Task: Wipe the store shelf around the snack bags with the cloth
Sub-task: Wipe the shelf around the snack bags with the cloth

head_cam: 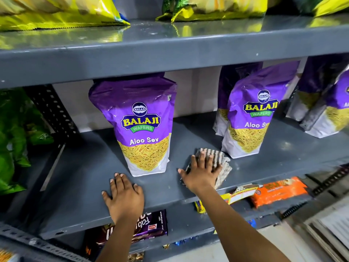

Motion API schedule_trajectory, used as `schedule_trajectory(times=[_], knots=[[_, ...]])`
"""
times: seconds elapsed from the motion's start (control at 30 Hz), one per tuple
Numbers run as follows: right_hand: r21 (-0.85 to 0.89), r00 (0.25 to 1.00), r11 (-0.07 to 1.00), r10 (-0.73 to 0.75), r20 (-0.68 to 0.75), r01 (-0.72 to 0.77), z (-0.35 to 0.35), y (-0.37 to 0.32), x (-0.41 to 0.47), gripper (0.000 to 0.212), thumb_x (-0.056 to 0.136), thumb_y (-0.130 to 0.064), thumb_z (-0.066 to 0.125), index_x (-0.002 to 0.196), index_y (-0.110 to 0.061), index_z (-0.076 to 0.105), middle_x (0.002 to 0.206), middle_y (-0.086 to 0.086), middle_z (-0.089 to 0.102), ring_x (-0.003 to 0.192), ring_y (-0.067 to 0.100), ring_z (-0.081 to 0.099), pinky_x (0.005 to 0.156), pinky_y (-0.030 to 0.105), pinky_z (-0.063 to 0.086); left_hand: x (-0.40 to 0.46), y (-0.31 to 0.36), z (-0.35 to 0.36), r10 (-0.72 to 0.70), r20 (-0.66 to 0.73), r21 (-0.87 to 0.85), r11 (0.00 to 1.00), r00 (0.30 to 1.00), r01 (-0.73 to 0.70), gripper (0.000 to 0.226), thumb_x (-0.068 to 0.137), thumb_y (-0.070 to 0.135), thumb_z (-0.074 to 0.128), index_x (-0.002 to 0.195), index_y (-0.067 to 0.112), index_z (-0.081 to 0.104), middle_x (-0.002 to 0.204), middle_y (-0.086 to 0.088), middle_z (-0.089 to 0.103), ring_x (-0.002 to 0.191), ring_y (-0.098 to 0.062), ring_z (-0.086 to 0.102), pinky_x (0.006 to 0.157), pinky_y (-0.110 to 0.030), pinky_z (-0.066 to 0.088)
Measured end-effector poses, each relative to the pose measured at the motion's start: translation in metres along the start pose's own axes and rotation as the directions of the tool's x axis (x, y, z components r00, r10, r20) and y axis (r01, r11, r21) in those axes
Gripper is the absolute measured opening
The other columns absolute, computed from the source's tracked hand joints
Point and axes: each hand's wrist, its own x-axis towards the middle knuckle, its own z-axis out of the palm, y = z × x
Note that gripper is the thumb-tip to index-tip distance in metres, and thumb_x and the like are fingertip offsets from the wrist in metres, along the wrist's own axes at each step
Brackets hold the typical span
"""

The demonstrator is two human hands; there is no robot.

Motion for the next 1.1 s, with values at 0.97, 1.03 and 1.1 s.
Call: schedule_trajectory(times=[0.97,1.03,1.1], knots=[[0.108,0.907,0.973,-0.144,-0.396,0.202,-0.013,0.007,-0.037,0.046,0.073,-0.017,0.043,0.117,-0.018,0.058,0.127,0.011,0.059,0.112,0.038,0.055,0.087,0.046,0.048,0.002,-0.002,0.003,0.011,0.011,-0.014,1.0,1.0,-0.01,0.071,0.081,0.033,0.005,0.145,0.004,0.014,0.156,-0.01,0.012,0.143,-0.025,0.008,0.114,-0.053,0.004],[0.042,0.892,0.918,-0.373,-0.254,0.396,0.004,-0.023,-0.04,0.049,0.077,-0.019,0.043,0.125,-0.017,0.051,0.138,0.01,0.049,0.124,0.034,0.046,0.097,0.048,0.042,0.002,-0.002,0.003,0.009,0.012,-0.013,1.0,1.0,-0.008,0.074,0.078,0.034,0.004,0.145,0.005,0.015,0.156,-0.01,0.012,0.143,-0.025,0.009,0.114,-0.053,0.005],[0.011,0.907,0.917,-0.392,-0.155,0.399,0.007,-0.024,-0.04,0.048,0.077,-0.02,0.046,0.126,-0.018,0.05,0.14,0.006,0.048,0.128,0.03,0.043,0.098,0.048,0.038,0.002,-0.002,0.004,0.008,0.015,-0.003,1.0,1.0,-0.008,0.074,0.077,0.034,0.004,0.145,0.005,0.014,0.156,-0.009,0.012,0.143,-0.024,0.008,0.114,-0.052,0.005]])
